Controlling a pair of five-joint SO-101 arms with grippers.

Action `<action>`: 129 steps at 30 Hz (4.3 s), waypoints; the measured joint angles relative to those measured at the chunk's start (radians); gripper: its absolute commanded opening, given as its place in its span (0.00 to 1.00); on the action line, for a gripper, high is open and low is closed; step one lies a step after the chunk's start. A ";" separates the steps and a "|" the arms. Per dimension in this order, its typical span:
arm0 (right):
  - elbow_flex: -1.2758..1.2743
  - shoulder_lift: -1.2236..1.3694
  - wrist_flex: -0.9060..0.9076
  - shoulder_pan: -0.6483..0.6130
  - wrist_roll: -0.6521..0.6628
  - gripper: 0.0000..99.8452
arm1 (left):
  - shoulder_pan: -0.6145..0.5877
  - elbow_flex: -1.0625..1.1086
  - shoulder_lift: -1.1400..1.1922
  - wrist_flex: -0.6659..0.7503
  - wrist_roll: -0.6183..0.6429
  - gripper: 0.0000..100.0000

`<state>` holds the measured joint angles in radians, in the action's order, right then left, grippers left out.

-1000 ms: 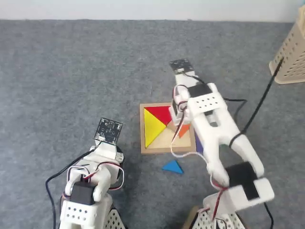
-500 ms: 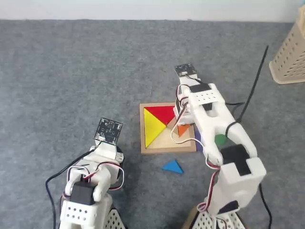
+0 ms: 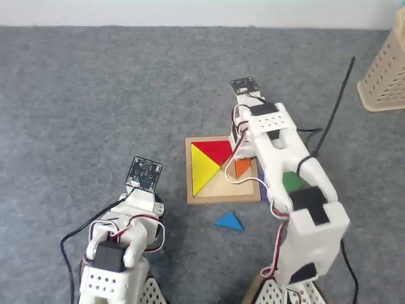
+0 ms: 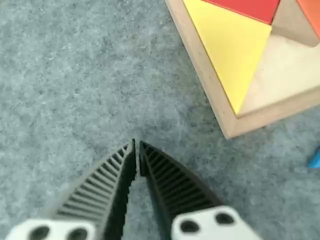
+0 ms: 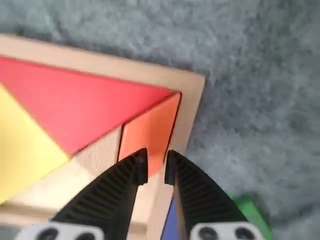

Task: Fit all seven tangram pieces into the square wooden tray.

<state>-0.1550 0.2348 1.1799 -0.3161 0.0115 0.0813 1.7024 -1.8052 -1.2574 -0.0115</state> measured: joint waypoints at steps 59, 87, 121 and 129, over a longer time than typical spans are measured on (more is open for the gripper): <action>-0.241 -0.078 0.038 0.216 0.440 0.25 | 0.000 0.000 0.000 0.000 0.000 0.01; -0.196 -0.321 0.123 0.025 0.298 0.01 | 0.000 0.000 0.000 0.000 0.000 0.01; -0.184 -0.100 0.005 -0.273 0.250 0.19 | 0.000 0.000 0.000 0.000 0.000 0.01; -0.184 -0.100 0.005 -0.293 0.250 0.21 | 0.000 0.000 0.000 0.000 0.000 0.01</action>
<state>-0.3391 0.1350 1.1845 -0.6091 0.2616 0.0813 1.7024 -1.8052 -1.2574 -0.0115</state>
